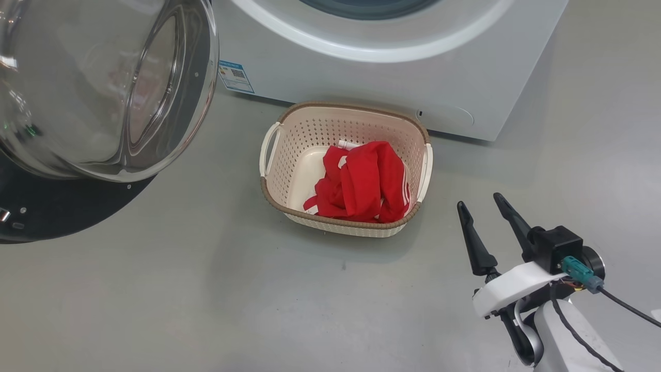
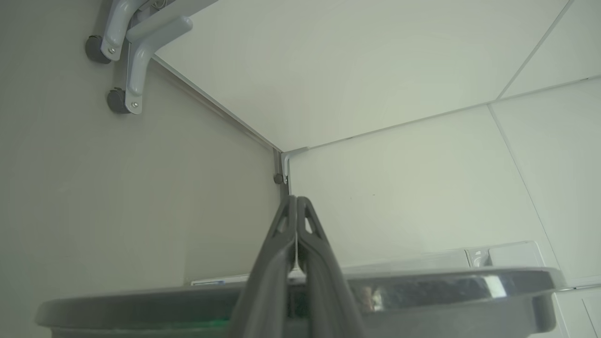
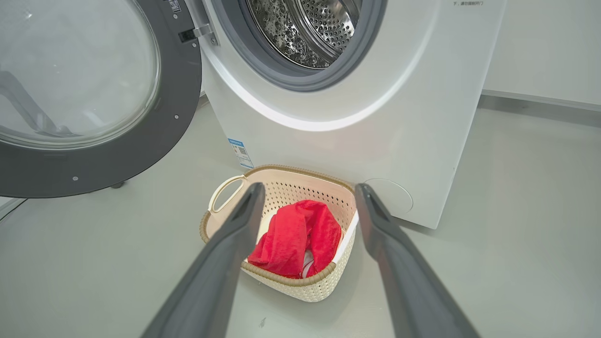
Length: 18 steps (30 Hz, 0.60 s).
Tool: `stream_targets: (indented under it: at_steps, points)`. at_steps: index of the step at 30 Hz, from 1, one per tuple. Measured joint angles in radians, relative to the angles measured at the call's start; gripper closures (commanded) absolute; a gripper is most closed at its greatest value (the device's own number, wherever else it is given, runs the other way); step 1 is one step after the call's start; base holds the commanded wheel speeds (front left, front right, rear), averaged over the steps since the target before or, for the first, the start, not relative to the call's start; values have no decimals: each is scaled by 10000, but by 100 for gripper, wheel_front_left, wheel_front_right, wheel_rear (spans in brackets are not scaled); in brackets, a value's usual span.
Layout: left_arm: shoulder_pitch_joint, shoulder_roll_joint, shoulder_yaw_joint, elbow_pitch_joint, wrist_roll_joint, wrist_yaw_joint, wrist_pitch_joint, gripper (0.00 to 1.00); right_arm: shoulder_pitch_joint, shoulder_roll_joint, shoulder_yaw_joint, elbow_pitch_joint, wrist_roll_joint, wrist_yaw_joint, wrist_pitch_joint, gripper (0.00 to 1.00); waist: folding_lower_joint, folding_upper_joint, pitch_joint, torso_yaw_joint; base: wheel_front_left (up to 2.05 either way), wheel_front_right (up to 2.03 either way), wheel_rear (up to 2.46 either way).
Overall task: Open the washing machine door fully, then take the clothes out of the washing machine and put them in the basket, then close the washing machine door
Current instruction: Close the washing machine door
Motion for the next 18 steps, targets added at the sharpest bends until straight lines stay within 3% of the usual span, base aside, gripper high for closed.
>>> stream_targets:
  at_steps: [6,18]
  points:
    - [-133,15,-17,174,-190,-157,290,100,-26,-71,-178,-33,6,0,0,0,0,0,84,-37,0,0,0]
    - [-37,-268,-849,58,-763,-963,2462,100,-87,-31,-288,-25,8,0,0,0,0,0,-20,153,0,0,0]
